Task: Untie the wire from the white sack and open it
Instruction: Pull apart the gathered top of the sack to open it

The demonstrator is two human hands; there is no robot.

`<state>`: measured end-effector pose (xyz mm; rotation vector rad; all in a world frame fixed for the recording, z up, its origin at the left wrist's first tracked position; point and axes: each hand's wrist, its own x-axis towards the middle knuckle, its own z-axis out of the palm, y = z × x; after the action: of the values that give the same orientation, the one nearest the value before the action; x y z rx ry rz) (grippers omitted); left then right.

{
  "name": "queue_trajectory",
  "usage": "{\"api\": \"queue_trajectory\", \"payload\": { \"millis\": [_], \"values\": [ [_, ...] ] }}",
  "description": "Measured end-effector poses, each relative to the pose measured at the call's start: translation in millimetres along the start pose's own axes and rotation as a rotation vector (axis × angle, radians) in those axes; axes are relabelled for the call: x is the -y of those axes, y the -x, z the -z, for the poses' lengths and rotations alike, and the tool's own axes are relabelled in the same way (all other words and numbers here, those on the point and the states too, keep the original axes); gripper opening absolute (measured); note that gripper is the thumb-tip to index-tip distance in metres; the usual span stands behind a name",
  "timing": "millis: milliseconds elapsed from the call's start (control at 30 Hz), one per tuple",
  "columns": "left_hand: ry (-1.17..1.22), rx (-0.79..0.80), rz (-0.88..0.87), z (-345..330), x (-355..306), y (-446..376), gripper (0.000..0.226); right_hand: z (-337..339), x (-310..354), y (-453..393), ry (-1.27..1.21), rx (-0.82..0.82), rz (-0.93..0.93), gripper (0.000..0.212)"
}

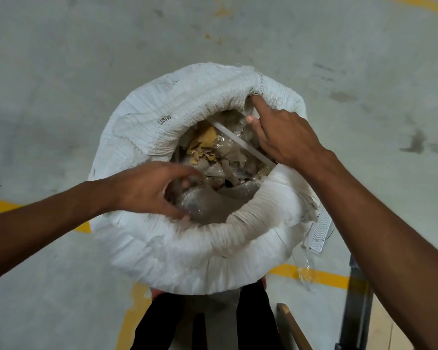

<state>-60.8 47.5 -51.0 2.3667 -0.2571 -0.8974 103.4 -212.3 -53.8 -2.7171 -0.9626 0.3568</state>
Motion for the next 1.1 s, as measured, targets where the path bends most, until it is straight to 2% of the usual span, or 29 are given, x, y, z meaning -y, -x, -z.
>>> {"api": "queue_trajectory", "payload": {
  "millis": [100, 200, 300, 400, 500, 600, 767, 967, 1033, 1100],
  "values": [
    [0.308, -0.264, -0.060, 6, -11, -25, 0.093, 0, 1, 1, -0.030, 0.006, -0.003, 0.036],
    [0.248, -0.548, -0.068, 16, -11, -36, 0.094, 2, -2, 3, -0.053, -0.009, 0.002, 0.039],
    [0.139, -0.656, -0.025, 31, 4, -30, 0.100, 5, -10, 6, -0.075, 0.007, 0.015, 0.062],
    [0.062, -0.679, 0.034, 48, 24, -23, 0.103, 8, -13, 8, -0.057, 0.052, 0.028, 0.077],
    [-0.008, -0.644, 0.083, 58, 38, -18, 0.106, 8, -15, 6, -0.012, 0.061, 0.039, 0.082],
    [-0.054, -0.605, 0.117, 59, 44, -16, 0.108, 9, -21, 4, 0.007, 0.058, 0.061, 0.073],
    [-0.075, -0.597, 0.128, 57, 44, -16, 0.108, 7, -28, 7, 0.012, 0.059, 0.133, 0.074],
    [-0.066, -0.564, 0.115, 59, 42, -21, 0.117, 7, -27, -2, -0.047, 0.037, 0.080, 0.062],
    [-0.009, -0.536, 0.074, 64, 42, -21, 0.111, 7, -26, -8, -0.120, 0.065, 0.048, 0.065],
    [0.073, -0.479, -0.021, 71, 40, -17, 0.095, 7, -29, -15, -0.227, 0.122, 0.028, 0.069]
  ]
}}
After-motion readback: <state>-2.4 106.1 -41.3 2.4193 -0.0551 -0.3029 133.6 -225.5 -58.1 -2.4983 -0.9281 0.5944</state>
